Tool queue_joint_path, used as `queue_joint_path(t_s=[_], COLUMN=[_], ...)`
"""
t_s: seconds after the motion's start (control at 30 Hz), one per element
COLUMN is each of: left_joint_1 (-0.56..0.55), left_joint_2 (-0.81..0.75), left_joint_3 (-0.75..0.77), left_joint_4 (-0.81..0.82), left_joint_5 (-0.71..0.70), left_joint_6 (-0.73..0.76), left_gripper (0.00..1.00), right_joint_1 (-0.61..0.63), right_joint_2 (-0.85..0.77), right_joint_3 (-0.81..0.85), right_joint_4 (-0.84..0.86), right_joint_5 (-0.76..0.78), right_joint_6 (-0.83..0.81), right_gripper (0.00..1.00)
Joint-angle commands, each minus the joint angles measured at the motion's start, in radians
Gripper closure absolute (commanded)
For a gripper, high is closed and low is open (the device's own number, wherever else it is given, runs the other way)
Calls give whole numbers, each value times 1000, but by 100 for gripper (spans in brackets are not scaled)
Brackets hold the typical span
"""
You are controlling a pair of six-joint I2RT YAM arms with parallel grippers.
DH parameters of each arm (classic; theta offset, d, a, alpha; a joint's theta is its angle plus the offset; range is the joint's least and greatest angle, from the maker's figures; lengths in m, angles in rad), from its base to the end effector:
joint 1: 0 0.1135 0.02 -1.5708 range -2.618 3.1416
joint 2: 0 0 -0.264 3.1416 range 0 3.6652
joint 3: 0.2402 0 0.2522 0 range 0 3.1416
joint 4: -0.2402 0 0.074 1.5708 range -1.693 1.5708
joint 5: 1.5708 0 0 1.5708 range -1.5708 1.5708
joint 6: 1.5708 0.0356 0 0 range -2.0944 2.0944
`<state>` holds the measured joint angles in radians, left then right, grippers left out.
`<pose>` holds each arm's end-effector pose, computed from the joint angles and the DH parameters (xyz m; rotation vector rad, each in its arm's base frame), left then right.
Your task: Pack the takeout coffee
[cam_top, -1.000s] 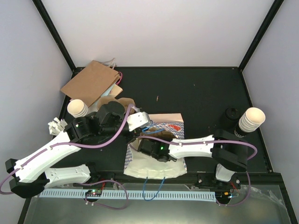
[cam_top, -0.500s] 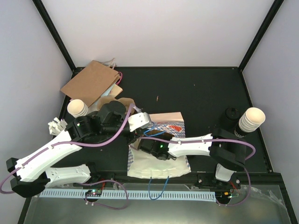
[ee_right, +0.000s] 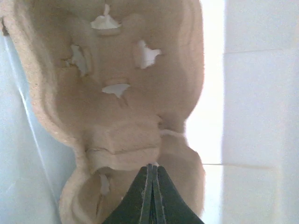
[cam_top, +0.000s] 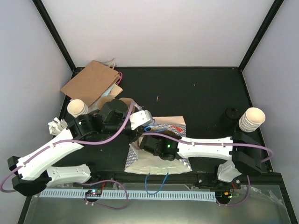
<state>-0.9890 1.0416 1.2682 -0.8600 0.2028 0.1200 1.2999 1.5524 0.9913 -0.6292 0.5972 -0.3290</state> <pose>0.1037 -0.1708 0.3904 1.2990 1.8745 -0.6957 0.0977 0.2768 0.2019 -1.7152 1.8219 -0.4556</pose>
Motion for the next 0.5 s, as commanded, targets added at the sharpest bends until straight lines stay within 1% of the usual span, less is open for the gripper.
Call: queue_joint_path(t_s=[0.0, 0.17, 0.27, 0.4, 0.47], left_joint_1=[-8, -8, -8, -6, 0], left_joint_2=[14, 19, 25, 52, 76], left_joint_3=[44, 49, 54, 84, 119], left_joint_4=[-15, -16, -17, -27, -42], left_joint_5=[0, 3, -8, -72, -112], left_joint_6=[-15, -16, -20, -58, -75], left_gripper=[98, 98, 98, 98, 98], right_joint_1=[13, 14, 16, 17, 17], right_joint_2=[-83, -139, -153, -175, -187], right_joint_3=[51, 62, 67, 71, 75], right_joint_4=[-25, -59, -82, -113, -120], right_joint_5=[0, -19, -57, -145, -165], right_joint_6=[41, 54, 59, 48, 38], right_gripper=[99, 99, 99, 99, 99])
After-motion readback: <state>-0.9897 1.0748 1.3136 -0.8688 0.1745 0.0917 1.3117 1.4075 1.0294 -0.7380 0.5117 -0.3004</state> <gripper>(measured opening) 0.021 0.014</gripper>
